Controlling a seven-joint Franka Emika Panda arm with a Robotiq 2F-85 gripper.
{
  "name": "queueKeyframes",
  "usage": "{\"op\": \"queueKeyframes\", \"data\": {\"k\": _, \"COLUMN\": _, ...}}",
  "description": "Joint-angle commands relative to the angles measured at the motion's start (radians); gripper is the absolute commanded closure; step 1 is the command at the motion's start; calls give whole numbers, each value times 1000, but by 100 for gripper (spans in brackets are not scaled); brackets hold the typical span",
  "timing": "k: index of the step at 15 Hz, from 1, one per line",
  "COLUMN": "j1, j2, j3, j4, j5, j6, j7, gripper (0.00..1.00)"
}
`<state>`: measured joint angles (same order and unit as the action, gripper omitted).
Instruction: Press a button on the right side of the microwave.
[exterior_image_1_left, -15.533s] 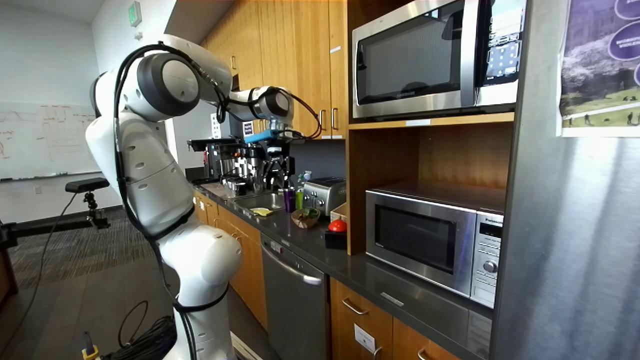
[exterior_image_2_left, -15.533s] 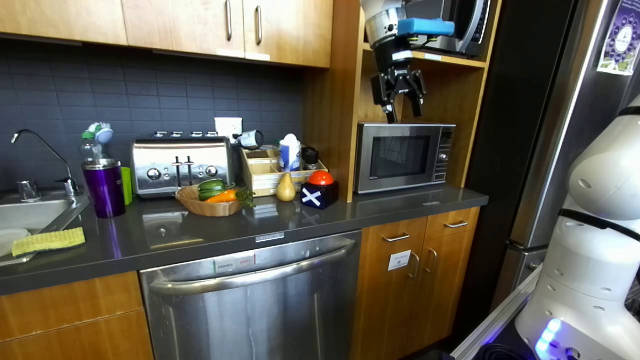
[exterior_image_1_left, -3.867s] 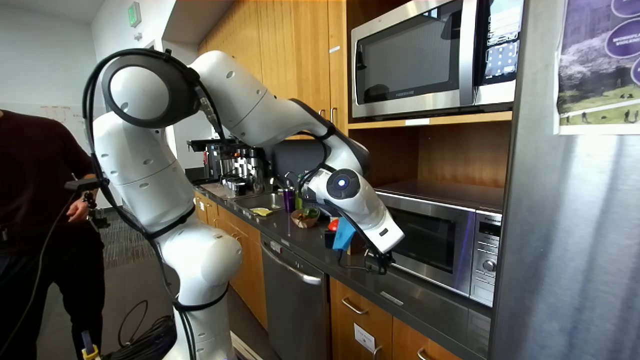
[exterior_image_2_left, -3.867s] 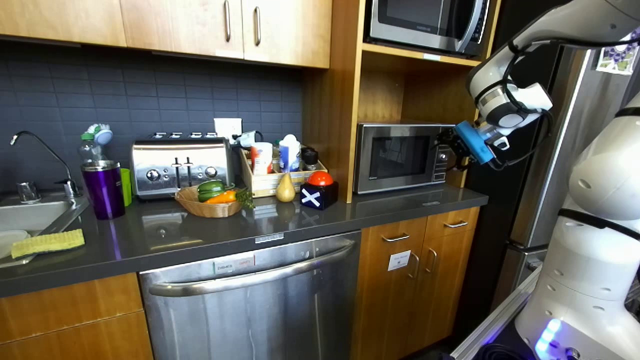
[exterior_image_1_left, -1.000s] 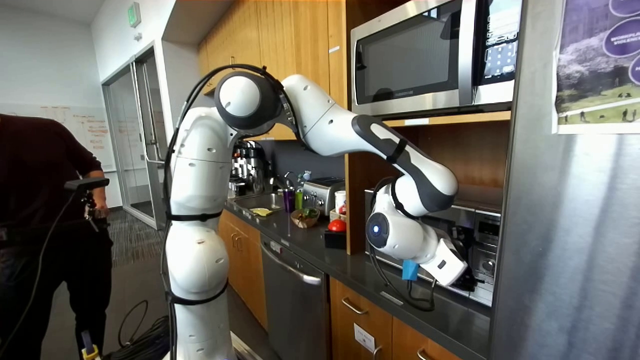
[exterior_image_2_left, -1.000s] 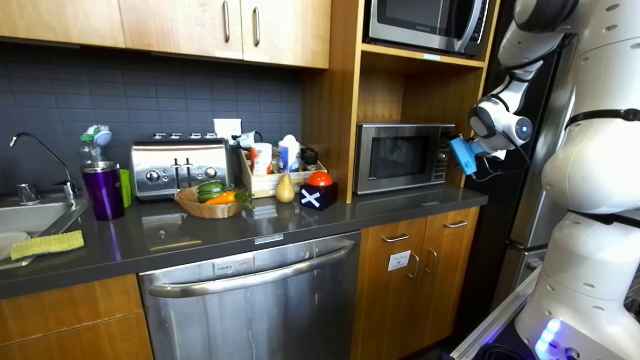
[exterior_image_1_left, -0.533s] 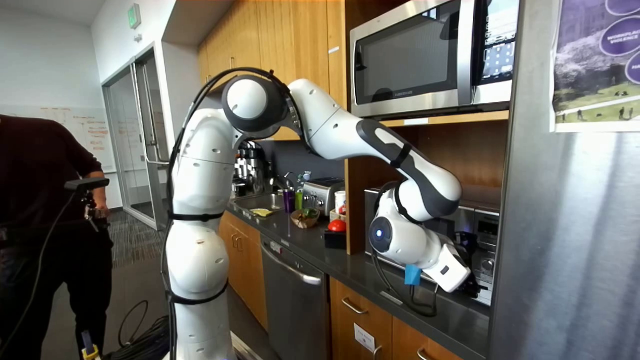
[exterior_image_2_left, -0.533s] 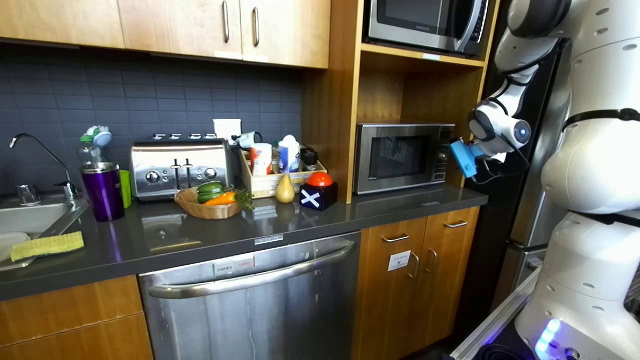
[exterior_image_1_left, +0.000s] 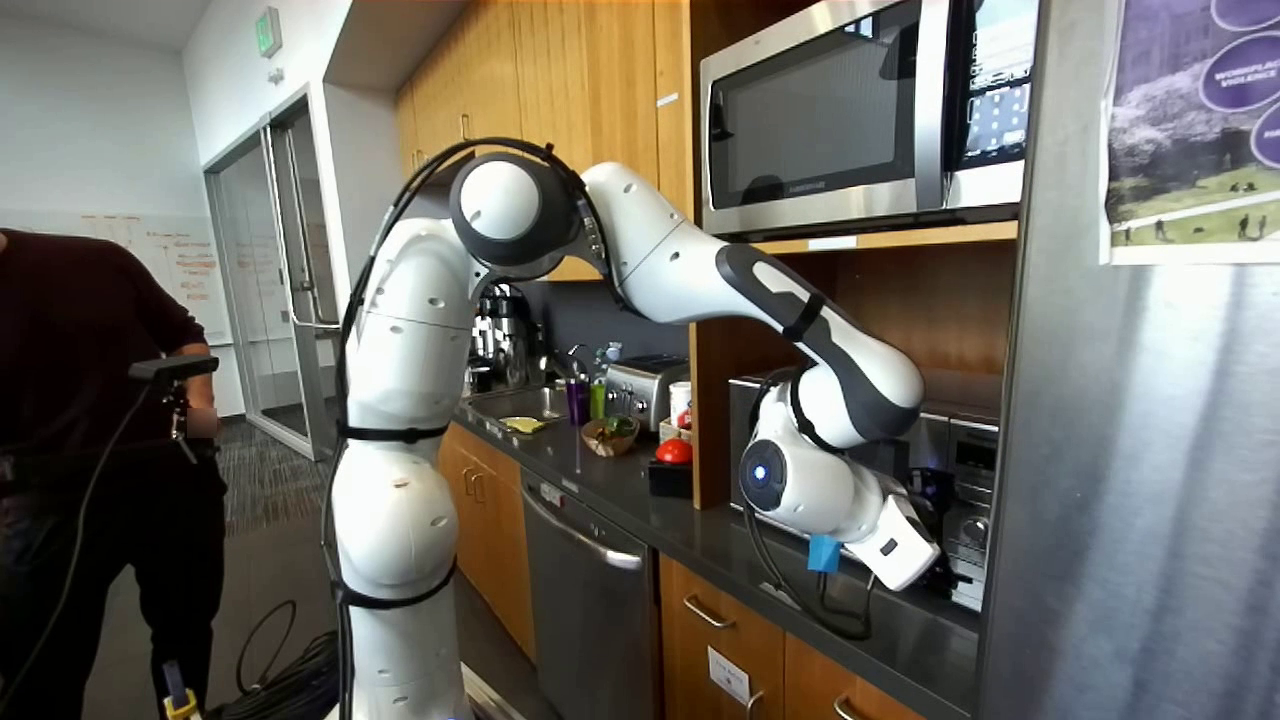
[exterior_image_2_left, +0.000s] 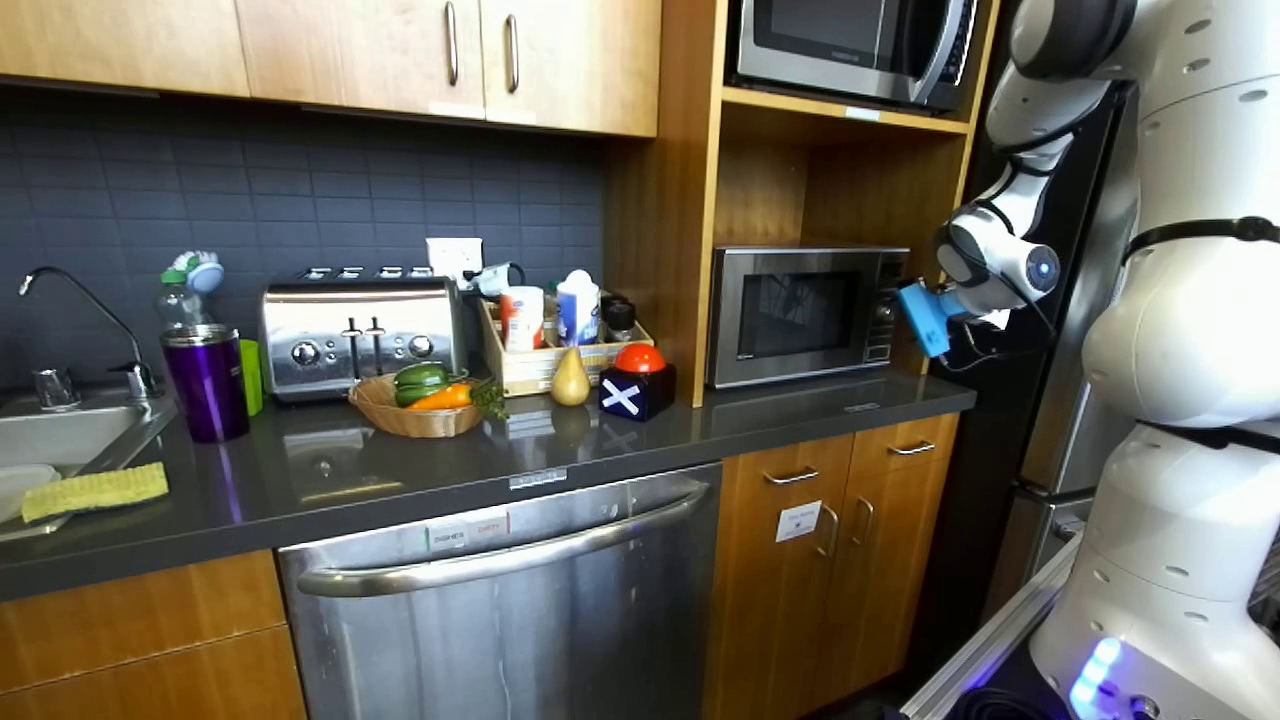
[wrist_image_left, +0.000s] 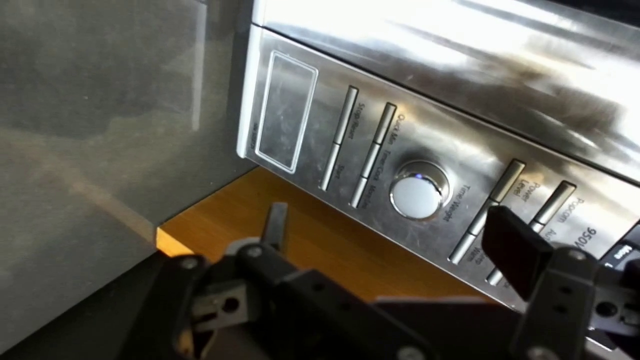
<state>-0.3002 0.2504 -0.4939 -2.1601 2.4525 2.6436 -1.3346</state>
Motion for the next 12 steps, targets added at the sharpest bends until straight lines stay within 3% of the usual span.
{"op": "queueKeyframes", "data": {"k": 1, "j1": -3, "j2": 10, "j3": 7, "j4": 11, "j5": 8, "j6": -10, "j7": 33, "gripper": 0}}
{"op": "queueKeyframes", "data": {"k": 12, "j1": 2, "j2": 0, "j3": 12, "j4": 18, "j5": -2, "j6": -11, "j7": 56, "gripper": 0}}
